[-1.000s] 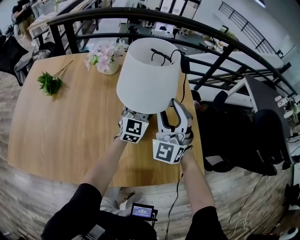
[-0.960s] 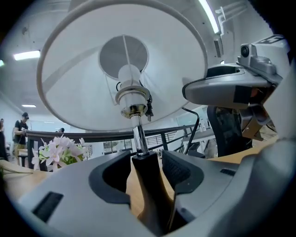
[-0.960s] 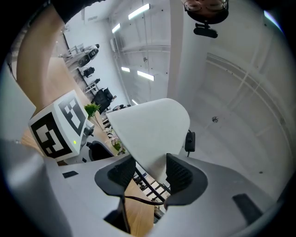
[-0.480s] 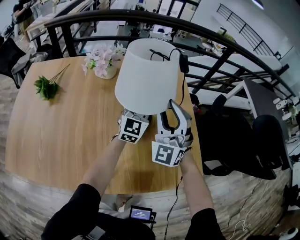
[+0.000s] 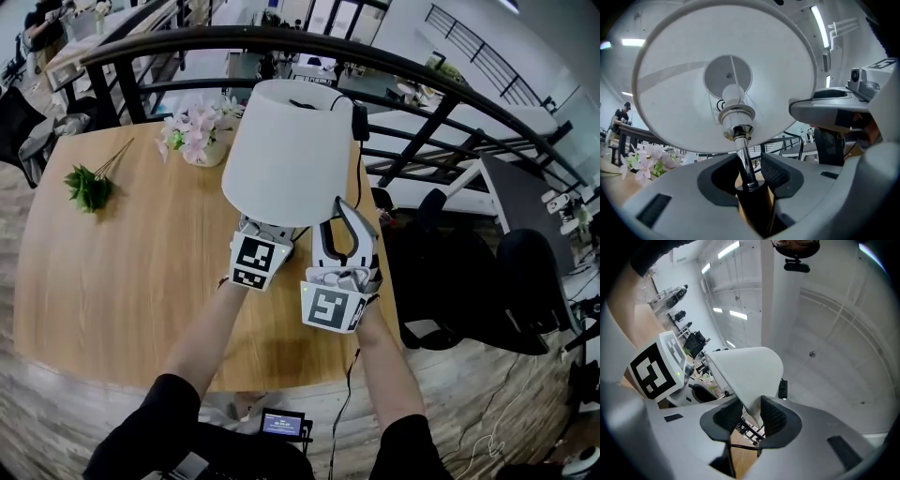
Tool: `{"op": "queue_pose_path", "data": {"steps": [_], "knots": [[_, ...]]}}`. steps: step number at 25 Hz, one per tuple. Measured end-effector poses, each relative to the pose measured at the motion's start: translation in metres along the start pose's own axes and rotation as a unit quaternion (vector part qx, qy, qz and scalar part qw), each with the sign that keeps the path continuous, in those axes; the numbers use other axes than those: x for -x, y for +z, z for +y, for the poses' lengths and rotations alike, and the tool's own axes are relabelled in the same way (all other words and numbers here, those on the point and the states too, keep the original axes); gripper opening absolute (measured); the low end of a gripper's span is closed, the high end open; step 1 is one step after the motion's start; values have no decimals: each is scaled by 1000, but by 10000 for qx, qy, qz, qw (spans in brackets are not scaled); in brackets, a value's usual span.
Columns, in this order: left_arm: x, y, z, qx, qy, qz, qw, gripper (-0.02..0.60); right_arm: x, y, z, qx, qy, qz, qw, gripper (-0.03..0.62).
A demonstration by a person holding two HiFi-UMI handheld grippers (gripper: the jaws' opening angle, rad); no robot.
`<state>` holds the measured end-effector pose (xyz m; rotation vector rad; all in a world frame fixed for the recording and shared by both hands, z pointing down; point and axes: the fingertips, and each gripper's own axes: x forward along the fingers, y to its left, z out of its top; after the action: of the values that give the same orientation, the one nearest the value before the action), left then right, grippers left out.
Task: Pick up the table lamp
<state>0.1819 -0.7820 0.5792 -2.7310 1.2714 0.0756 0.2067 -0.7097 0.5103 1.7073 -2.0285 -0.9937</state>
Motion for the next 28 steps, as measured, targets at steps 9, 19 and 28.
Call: {"op": "queue_pose_path", "data": {"steps": [9,19,28], "knots": [[22,85,-3,172,188,-6,9997,92,16,68,-45,-339,-3,13,9994,132],[72,184,-26,361,253,357,9984,86,56,159,-99,-947,31,238,9952,130],[125,230,-65,466,170,842,9952,86,111,209,-121,-1363,114,446,9896,130]]}}
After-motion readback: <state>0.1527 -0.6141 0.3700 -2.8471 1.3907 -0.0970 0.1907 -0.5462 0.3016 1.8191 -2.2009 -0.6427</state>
